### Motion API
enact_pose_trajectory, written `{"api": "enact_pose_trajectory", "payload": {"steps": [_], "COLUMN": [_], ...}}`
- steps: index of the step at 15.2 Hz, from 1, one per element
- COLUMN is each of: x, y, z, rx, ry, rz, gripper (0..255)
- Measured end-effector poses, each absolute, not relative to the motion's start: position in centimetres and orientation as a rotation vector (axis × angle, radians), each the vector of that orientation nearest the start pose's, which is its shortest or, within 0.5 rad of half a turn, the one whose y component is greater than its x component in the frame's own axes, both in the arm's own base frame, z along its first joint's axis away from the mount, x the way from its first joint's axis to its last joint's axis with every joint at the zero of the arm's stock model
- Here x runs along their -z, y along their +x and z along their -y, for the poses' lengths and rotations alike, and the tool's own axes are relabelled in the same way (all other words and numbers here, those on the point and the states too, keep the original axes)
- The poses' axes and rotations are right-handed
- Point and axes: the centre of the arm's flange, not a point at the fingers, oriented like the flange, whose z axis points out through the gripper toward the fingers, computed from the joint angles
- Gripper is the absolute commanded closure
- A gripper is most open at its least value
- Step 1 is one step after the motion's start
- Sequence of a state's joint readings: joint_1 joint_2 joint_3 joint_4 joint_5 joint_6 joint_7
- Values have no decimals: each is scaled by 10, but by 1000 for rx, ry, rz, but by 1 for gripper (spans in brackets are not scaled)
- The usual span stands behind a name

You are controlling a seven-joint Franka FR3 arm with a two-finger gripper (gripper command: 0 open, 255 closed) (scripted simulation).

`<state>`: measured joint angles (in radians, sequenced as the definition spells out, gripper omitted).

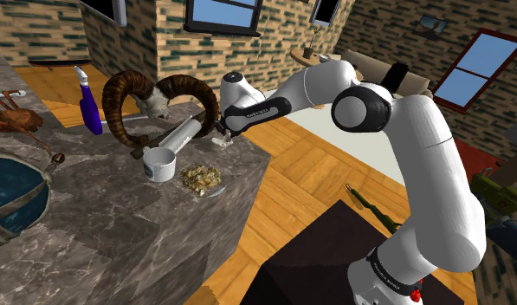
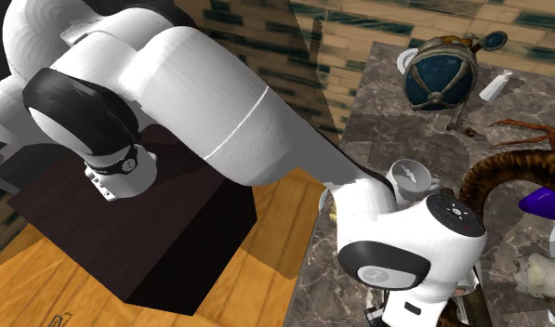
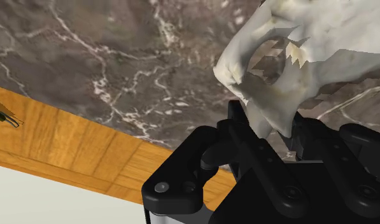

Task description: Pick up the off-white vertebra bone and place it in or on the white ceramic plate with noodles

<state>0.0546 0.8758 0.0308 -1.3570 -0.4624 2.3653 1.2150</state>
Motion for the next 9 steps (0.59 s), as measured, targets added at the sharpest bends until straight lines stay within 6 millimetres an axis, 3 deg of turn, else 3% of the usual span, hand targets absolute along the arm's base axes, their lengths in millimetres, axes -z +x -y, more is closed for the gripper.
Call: {"api": "enact_pose_trajectory", "payload": {"steps": [2,9], "x": [-209,-244], "y": [749,750], "z": [-54,-54], "rx": [496,496], "ry": [-3001,-3000], "rz": [-1325,-1324], "gripper": [255,255]}}
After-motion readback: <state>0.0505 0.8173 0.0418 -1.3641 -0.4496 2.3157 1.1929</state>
